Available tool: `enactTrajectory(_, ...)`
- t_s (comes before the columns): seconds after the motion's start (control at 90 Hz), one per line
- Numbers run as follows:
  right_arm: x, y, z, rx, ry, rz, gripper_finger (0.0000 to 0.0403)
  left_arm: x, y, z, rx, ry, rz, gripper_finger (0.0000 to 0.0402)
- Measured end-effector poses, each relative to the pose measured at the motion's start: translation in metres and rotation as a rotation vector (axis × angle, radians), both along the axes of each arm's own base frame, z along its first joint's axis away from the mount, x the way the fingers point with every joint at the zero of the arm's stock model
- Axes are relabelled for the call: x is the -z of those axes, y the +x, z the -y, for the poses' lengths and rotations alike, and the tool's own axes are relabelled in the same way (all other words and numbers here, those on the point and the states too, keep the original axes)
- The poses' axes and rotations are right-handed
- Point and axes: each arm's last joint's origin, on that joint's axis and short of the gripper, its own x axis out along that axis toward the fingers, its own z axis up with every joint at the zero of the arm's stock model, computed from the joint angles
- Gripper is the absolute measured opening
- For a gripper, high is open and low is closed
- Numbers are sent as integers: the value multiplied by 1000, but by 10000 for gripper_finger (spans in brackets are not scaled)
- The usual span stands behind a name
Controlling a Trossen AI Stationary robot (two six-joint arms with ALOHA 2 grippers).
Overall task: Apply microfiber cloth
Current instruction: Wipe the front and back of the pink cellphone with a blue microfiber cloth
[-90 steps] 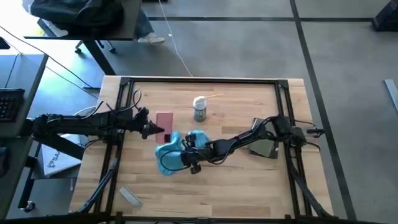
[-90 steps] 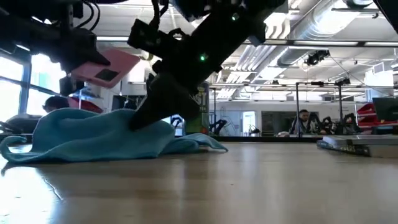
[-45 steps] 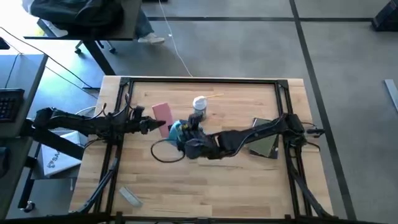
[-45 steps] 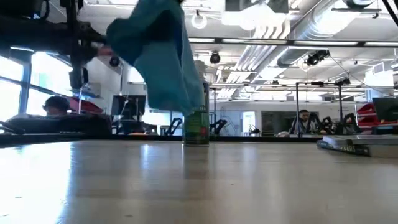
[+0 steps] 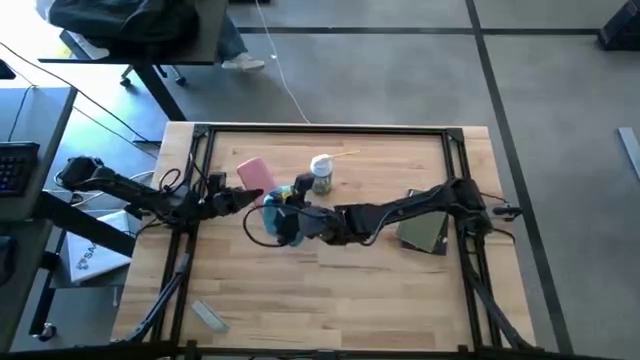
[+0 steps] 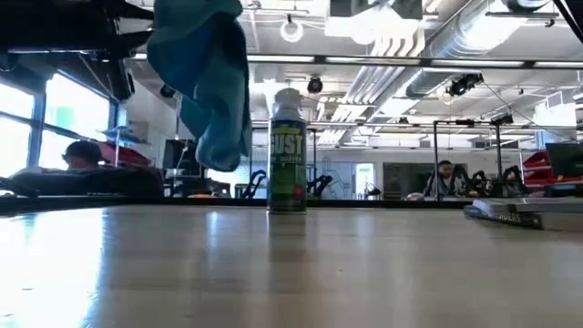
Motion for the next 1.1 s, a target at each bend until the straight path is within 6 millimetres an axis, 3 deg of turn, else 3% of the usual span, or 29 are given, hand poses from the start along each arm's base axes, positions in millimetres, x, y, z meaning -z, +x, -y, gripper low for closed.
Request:
enactTrajectory(0.222,0,3,20,4,74,28,0,-10,14,6,-42,32,-42,14)
enactTrajectory(0.367,-5,4,20,-62,118,54,0,-20,17,9,-46,59,6,14)
enactTrajectory(0.6,-5,4,10,-116,115,56,0,-26,14,12,-60,58,55,14)
enactTrajectory(0.8,2,2,-10,-197,90,4,0,-33,11,11,-107,4,124,15)
enactTrajectory(0.956,10,0,-16,-133,23,-51,0,-46,6,11,-69,39,224,15)
enactTrajectory(1.1,-12,-13,-33,-82,-71,-25,0,-42,7,15,-67,84,180,15)
